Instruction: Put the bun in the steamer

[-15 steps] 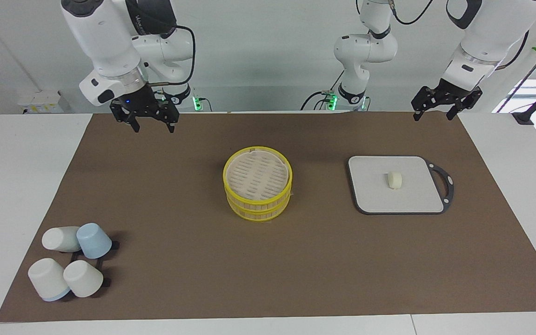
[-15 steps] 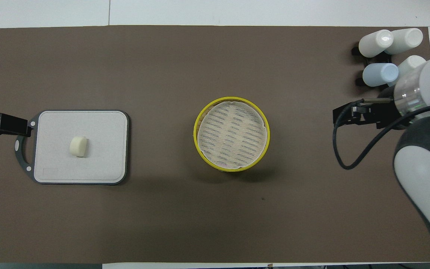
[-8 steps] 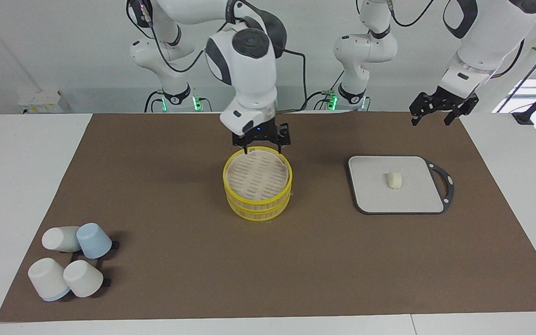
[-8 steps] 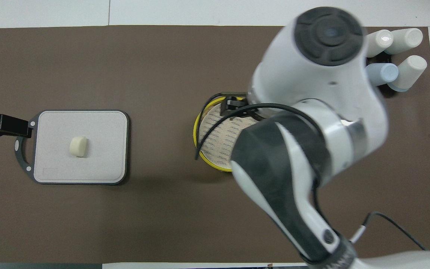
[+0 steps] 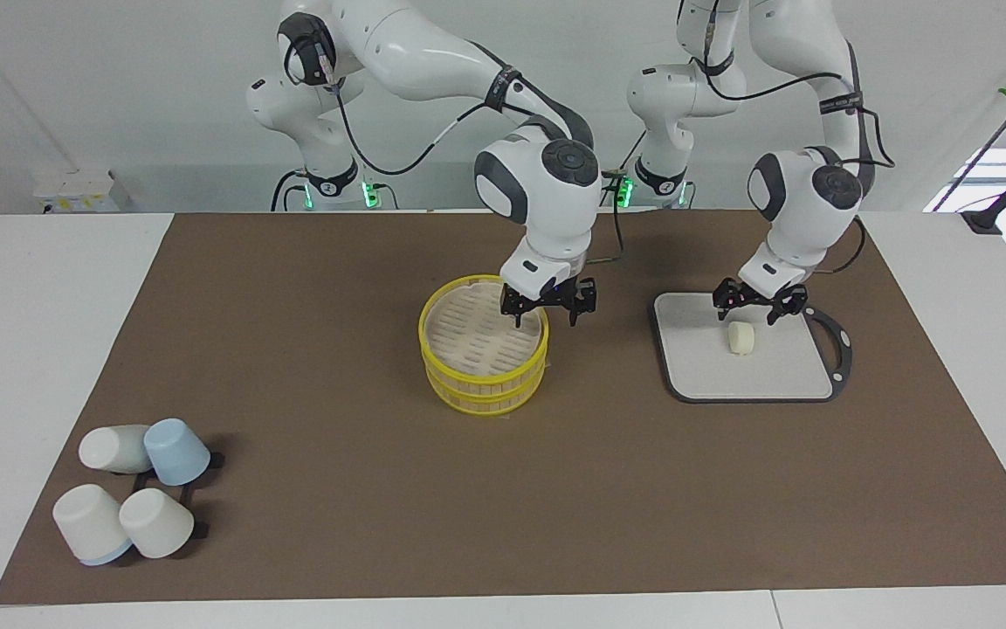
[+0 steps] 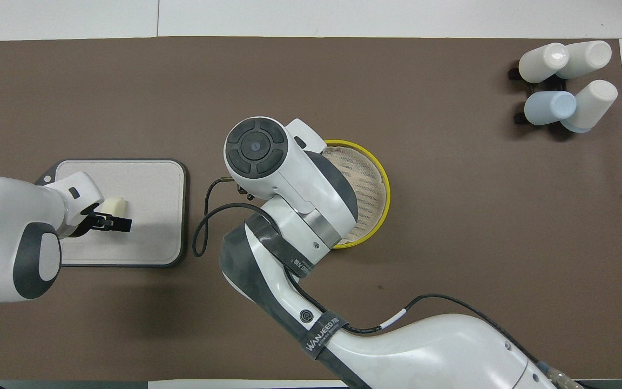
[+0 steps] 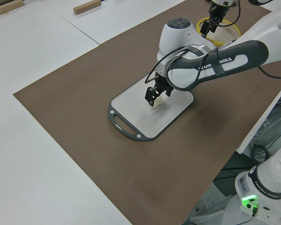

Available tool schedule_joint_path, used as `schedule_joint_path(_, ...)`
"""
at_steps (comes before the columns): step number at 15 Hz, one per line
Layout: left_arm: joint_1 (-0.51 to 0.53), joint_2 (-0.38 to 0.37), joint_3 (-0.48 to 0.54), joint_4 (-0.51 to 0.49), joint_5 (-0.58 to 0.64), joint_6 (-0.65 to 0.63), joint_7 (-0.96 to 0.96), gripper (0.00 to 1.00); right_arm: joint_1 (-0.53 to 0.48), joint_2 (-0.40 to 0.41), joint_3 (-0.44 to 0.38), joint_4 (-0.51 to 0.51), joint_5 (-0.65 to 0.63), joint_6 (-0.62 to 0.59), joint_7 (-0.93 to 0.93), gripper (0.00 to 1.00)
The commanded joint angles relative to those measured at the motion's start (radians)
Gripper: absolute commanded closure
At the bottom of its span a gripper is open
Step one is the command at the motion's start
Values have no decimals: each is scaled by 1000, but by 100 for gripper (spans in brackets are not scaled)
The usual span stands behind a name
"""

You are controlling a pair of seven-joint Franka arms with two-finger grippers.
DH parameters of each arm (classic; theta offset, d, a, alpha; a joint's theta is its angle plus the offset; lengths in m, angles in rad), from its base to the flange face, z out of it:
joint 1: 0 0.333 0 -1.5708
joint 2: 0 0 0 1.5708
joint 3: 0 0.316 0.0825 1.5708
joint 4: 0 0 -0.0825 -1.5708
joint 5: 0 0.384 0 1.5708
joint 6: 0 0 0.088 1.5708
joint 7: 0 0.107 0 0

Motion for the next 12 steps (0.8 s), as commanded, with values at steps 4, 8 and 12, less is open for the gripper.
schedule_joint_path(4, -1, 19, 2, 7, -8, 38, 19, 45, 10, -101, 7, -209, -10, 127, -1, 57)
schedule_joint_path(8, 0, 20, 0, 17, -8, 26, 19, 73, 9, -101, 5, -201, -12, 115, -12, 100)
schedule_joint_path(12, 0, 23, 0, 107, -32, -98, 14, 73, -25, -81, 4, -95, -12, -5, -90, 100)
